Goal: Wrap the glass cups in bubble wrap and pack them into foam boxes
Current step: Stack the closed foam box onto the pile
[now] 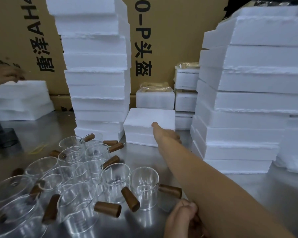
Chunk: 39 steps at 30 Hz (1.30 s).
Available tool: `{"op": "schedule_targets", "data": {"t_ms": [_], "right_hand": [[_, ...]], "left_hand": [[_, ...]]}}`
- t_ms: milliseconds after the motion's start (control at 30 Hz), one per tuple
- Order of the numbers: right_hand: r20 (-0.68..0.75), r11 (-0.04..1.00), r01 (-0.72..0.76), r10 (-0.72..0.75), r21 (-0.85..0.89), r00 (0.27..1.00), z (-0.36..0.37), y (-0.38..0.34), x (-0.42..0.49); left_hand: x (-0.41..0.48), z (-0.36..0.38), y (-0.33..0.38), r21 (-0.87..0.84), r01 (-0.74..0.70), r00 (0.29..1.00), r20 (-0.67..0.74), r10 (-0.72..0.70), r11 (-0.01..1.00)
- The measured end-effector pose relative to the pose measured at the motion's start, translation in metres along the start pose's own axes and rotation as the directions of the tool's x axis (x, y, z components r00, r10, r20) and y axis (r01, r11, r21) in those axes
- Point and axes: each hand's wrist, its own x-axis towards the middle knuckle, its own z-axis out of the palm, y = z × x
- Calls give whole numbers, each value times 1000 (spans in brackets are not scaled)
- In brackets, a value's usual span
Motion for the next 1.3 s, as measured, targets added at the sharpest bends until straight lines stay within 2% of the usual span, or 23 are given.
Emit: {"op": "schedule_targets", "data": {"t_ms": [67, 100, 133, 167, 233, 267, 367, 467, 600, 833, 967, 1067, 1300], "right_hand": [[-2, 1000, -16, 16, 9, 1000, 0, -2, -1], [2, 1000, -20, 20, 7, 1000, -1, -4, 0], [10, 1000, -25, 25, 3, 1000, -1, -5, 1], [20, 1000, -30, 29, 2, 999, -2, -7, 3], [44, 999, -39, 38, 20, 998, -1, -9, 6], [56, 999, -42, 40, 31, 998, -1, -9, 7], [107, 994, -44, 33, 102, 994, 0, -12, 8], [200, 993, -30, 6, 115, 980, 1, -15, 12], [275, 987, -31, -14, 159, 961, -8, -18, 10], [300, 980, -37, -24, 194, 954, -7, -21, 7], [247, 969, -51, -11, 243, 969, -4, -22, 4], [240, 956, -58, -13, 287, 971, -3, -22, 6], [281, 952, -80, -6, 296, 960, -11, -25, 0]], "left_hand": [[-1, 5, 22, -89, 141, 989, -27, -144, 986], [0, 5, 21, -161, 186, 981, -23, -192, 969], [1, 5, 12, -162, 204, 979, 5, -206, 965], [2, 4, 1, -228, 162, 987, 29, -160, 960], [1, 1, -6, -449, 79, 995, -25, -101, 890], [-2, 0, -2, -481, 51, 998, -15, -66, 875], [-3, -3, 12, -263, 48, 999, 30, -42, 964], [-10, -1, 13, -247, 37, 997, 80, -17, 968], [-10, 5, 15, -429, 29, 1000, 4, -30, 903], [-11, 12, 12, -580, -22, 997, -74, -26, 814], [-18, 7, -5, -656, -11, 1000, -16, 1, 755], [-17, 6, -13, -745, -14, 999, 21, 45, 667], [-12, 2, -21, -747, 29, 998, 64, 29, 664]]}}
